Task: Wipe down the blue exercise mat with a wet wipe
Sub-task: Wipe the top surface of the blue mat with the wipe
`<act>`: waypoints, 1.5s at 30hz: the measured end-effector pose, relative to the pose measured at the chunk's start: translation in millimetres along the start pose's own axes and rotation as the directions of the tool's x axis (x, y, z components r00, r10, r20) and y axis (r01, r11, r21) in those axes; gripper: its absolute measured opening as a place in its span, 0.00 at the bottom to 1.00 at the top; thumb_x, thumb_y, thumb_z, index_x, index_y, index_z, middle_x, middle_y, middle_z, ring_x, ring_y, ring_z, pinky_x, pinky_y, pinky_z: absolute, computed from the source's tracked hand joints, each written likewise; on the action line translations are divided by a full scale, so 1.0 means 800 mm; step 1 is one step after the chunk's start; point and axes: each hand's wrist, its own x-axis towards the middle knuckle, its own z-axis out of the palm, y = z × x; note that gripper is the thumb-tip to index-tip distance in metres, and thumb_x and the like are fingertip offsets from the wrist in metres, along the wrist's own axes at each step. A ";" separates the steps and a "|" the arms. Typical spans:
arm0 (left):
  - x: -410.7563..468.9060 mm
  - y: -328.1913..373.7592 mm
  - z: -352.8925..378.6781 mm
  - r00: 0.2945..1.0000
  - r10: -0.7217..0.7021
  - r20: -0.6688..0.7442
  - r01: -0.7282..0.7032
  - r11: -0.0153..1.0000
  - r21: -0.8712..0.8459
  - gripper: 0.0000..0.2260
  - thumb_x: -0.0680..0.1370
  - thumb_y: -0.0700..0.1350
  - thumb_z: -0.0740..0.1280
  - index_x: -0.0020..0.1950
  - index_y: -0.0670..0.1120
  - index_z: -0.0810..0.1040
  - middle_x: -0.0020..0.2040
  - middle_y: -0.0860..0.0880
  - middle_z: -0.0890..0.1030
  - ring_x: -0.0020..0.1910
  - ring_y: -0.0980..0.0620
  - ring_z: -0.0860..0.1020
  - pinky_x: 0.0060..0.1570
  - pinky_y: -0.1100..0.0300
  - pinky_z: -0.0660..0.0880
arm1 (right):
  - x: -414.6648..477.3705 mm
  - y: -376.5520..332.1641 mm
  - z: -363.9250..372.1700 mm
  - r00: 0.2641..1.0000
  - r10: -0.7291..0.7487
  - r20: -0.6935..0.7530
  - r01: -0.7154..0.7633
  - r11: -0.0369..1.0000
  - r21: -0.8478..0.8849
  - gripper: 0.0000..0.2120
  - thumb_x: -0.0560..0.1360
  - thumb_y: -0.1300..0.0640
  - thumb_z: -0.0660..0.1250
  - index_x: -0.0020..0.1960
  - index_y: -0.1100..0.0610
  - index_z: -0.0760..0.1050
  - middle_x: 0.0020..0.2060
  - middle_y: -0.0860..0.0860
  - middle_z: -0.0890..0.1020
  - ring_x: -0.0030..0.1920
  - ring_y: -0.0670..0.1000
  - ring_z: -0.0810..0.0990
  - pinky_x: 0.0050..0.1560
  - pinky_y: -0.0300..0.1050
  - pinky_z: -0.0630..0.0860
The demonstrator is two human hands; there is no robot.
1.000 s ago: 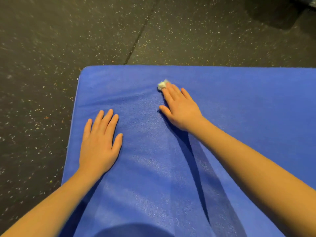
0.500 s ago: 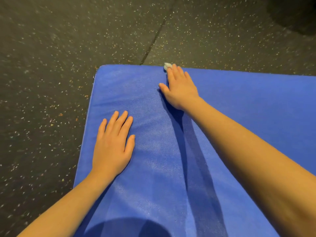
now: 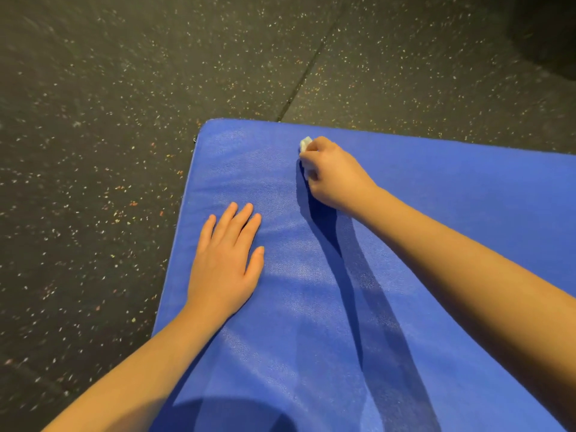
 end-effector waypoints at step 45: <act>0.066 -0.025 -0.121 0.829 -0.557 0.060 0.449 0.598 -0.664 0.08 0.78 0.46 0.67 0.52 0.43 0.72 0.52 0.44 0.76 0.48 0.45 0.75 0.44 0.55 0.71 | 0.005 -0.039 -0.027 0.841 0.510 -0.182 -0.392 0.806 0.444 0.07 0.77 0.60 0.62 0.45 0.63 0.74 0.49 0.56 0.73 0.43 0.60 0.75 0.43 0.50 0.70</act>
